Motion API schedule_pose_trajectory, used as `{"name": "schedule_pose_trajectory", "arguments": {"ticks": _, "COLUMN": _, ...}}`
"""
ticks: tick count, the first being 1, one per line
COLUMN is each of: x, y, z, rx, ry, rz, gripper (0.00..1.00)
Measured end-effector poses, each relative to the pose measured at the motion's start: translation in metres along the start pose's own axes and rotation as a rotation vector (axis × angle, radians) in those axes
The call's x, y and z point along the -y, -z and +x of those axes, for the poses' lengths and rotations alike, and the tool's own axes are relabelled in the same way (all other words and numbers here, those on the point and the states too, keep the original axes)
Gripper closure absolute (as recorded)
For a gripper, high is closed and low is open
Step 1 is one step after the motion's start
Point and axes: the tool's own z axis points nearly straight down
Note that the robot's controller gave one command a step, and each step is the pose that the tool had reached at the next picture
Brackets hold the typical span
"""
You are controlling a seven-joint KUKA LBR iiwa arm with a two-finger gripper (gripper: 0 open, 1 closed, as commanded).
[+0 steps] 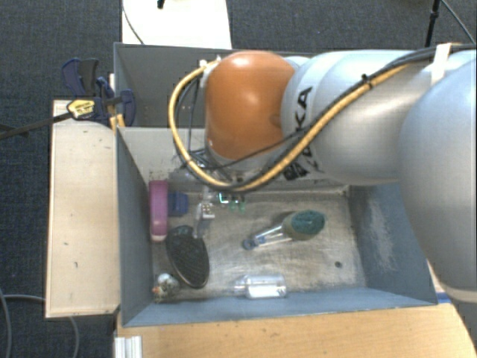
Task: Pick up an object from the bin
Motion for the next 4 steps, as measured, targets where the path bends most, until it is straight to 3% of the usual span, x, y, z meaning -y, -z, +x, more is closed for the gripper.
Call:
{"name": "schedule_pose_trajectory", "arguments": {"ticks": 1, "x": 0.011, "y": 0.044, "z": -0.016, "rx": 0.013, "ry": -0.094, "rz": -0.003, "gripper": 0.0}}
{"name": "schedule_pose_trajectory", "arguments": {"ticks": 2, "x": 0.038, "y": -0.123, "z": 0.016, "rx": 0.002, "ry": -0.122, "rz": 0.001, "gripper": 0.0}}
{"name": "schedule_pose_trajectory", "arguments": {"ticks": 3, "x": 0.081, "y": -0.074, "z": 0.021, "rx": 0.012, "ry": -0.395, "rz": -0.002, "gripper": 0.0}}
{"name": "schedule_pose_trajectory", "arguments": {"ticks": 4, "x": 0.146, "y": -0.124, "z": -0.004, "rx": 0.01, "ry": -0.268, "rz": -0.003, "gripper": 0.0}}
